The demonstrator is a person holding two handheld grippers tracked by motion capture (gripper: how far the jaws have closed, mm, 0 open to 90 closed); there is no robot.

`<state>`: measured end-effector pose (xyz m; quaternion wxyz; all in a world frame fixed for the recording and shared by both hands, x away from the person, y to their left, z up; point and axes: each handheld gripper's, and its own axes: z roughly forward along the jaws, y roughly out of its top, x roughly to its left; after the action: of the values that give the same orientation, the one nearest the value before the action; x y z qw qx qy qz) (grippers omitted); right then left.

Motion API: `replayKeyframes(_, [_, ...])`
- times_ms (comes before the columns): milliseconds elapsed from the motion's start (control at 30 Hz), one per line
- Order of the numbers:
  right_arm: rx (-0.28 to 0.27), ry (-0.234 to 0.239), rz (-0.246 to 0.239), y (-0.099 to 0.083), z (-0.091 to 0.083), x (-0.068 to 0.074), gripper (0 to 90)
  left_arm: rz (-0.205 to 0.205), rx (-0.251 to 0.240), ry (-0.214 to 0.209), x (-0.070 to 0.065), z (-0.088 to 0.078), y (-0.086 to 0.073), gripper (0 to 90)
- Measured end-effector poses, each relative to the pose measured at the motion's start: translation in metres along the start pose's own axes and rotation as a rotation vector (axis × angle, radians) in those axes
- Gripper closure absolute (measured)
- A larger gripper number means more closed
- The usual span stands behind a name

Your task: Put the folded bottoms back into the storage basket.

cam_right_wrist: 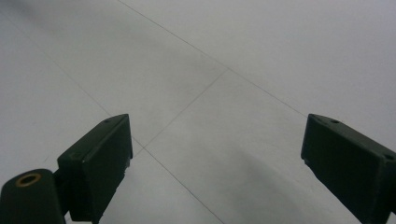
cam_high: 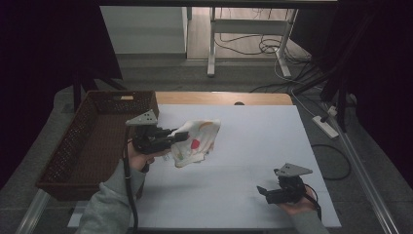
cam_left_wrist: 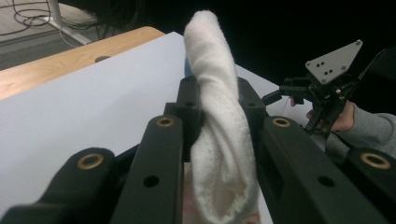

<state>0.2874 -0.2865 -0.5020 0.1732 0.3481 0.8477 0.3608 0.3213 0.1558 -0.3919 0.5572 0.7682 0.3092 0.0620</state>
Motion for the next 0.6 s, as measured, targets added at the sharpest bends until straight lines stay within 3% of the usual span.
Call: replayKeyframes(600, [-0.001, -0.002, 0.0, 0.0, 0.0, 0.0, 9.3, 0.006, -0.022, 0.014, -0.002, -0.012, 0.001, 75.9])
